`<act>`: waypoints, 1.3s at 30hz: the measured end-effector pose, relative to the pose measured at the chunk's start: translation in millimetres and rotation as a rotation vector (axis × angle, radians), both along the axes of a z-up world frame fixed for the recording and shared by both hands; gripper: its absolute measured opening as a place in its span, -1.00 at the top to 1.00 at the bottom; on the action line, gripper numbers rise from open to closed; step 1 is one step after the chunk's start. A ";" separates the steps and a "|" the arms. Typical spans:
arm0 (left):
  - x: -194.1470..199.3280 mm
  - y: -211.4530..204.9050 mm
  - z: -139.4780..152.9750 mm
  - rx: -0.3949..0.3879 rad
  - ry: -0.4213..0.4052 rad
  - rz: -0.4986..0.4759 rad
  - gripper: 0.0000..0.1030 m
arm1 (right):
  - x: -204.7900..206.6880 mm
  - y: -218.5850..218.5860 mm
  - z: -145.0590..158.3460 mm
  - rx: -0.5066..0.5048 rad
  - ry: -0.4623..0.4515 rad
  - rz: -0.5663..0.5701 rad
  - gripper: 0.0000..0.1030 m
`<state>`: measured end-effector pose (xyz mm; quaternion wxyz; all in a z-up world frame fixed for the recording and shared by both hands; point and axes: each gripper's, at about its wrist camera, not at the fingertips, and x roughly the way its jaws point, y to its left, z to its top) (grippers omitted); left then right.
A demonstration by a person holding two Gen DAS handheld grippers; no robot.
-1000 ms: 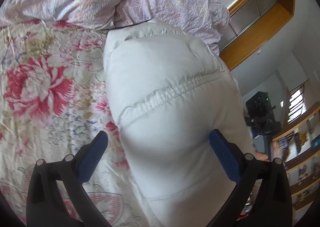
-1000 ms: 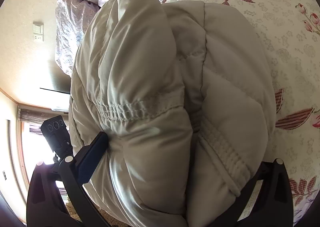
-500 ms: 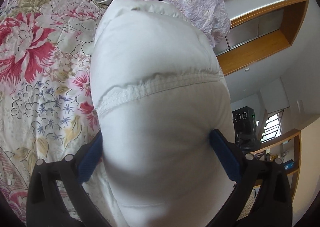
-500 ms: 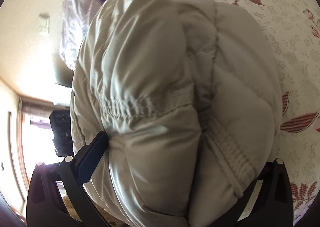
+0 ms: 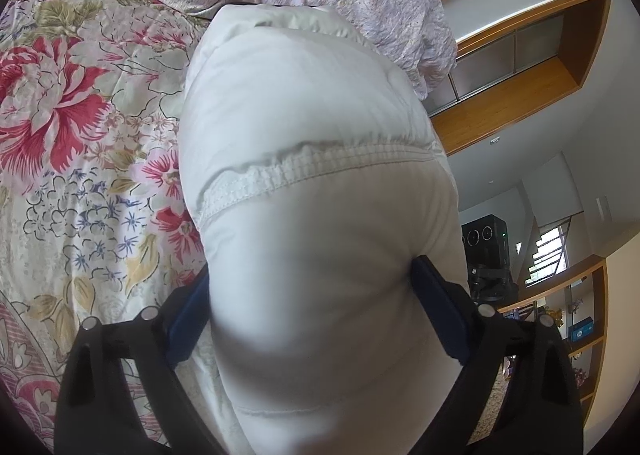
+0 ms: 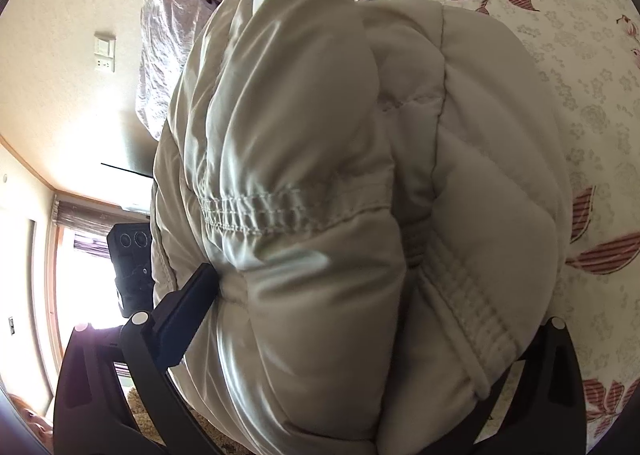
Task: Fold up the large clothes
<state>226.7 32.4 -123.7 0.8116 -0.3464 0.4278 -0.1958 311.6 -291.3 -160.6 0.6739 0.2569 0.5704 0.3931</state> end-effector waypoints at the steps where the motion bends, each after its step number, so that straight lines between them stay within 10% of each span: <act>1: -1.5 -0.9 4.3 0.004 -0.012 -0.001 -0.61 | -2.6 1.8 0.7 0.013 -0.011 0.003 -0.97; 18: -18.0 90.8 67.8 0.011 -0.216 0.173 -0.29 | 34.2 119.3 63.8 0.107 -0.163 0.123 -0.78; 27: -11.5 147.6 36.1 0.111 -0.163 0.289 -0.30 | 79.1 201.3 26.7 0.024 -0.109 0.135 -0.75; 39: -9.1 148.0 35.0 0.275 -0.158 0.343 -0.61 | 72.8 183.7 29.3 -0.096 -0.199 -0.014 -0.91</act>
